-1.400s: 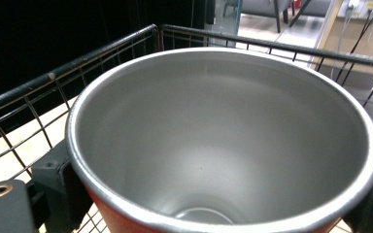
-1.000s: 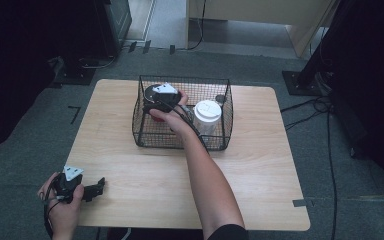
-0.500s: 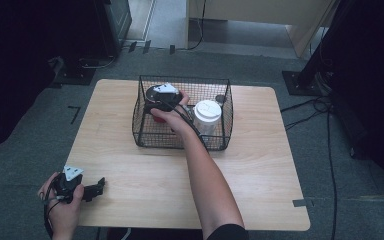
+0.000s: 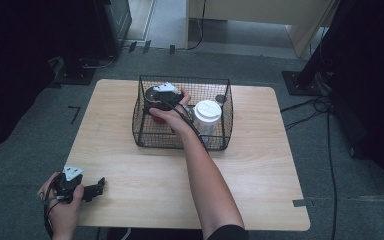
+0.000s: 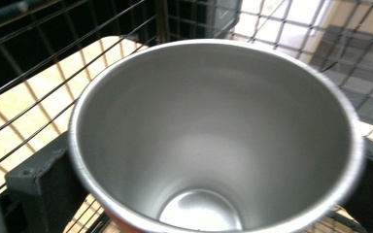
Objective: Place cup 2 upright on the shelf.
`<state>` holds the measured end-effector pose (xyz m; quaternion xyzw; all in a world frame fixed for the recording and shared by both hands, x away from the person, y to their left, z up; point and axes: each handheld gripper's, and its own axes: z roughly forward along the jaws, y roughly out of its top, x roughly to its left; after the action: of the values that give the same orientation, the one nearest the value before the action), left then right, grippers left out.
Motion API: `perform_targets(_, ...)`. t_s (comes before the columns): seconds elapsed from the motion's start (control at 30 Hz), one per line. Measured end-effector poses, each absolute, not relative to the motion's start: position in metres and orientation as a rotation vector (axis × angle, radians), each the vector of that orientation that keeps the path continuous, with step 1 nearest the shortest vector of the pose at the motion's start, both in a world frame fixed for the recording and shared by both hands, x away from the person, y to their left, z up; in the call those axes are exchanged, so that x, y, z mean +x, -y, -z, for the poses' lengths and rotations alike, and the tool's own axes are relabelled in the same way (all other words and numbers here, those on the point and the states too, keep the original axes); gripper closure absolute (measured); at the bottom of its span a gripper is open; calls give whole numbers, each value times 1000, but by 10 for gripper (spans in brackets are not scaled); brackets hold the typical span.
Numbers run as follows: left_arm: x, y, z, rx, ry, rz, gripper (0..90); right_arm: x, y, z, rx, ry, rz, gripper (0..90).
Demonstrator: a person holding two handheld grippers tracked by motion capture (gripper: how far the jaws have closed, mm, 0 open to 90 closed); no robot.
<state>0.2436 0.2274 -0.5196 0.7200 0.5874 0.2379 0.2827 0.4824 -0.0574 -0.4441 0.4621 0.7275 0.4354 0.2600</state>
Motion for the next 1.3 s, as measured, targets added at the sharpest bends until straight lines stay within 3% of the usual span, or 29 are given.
perform_targets(0.8, 244, -227, 520, 1927, -1574, -639, 1, 469, 61, 414, 1173, -1912, -1301, 0)
perform_targets(1.3, 244, -227, 520, 1929, -1573, -638, 1, 427, 62, 374, 1083, -1869, -1349, 0)
